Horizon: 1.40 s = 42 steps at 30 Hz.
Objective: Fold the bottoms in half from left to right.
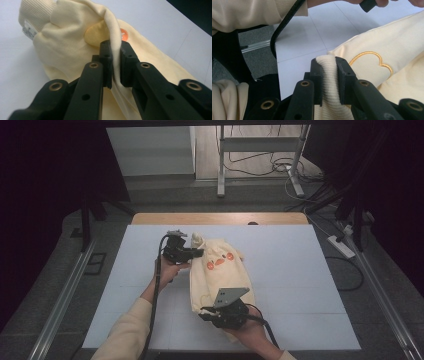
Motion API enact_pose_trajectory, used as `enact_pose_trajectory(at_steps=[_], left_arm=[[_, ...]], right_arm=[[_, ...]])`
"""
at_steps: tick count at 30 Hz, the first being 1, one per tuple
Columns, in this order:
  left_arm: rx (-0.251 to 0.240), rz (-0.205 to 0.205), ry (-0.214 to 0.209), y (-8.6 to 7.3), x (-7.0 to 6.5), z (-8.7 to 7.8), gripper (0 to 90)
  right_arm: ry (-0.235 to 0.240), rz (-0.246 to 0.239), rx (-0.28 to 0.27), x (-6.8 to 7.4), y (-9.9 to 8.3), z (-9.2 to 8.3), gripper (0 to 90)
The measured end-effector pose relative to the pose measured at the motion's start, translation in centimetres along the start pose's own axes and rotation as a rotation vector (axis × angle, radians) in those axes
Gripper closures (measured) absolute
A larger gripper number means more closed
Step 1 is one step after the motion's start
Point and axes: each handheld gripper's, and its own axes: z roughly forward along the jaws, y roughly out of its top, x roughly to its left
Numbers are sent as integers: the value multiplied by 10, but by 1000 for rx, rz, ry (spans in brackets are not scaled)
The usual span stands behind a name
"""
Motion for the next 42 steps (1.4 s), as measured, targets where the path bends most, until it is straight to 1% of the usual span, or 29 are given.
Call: enact_pose_trajectory(at_steps=[7, 10, 18, 20, 26, 32, 38, 42], left_arm=[[16, 11, -2, 2, -4, 9, 817], [24, 18, -3, 3, -6, 13, 816], [36, 23, -10, 5, -11, 24, 815], [42, 31, -12, 6, -13, 27, 815], [46, 40, -14, 7, -17, 30, 814], [53, 50, -16, 10, -22, 36, 814], [67, 53, -17, 11, -26, 43, 812], [76, 53, -13, 11, -27, 48, 812]], right_arm=[[-12, 12, 4, -3, -7, -5, 771], [-18, 32, 3, -5, -12, -8, 771], [-35, 49, 5, -7, -22, -15, 771], [-39, 54, 3, -7, -24, -18, 771], [-51, 58, 4, -7, -28, -23, 771], [-63, 78, 3, -8, -34, -29, 772], [-73, 87, -2, -8, -38, -34, 772], [-83, 104, -3, -10, -44, -37, 772]])
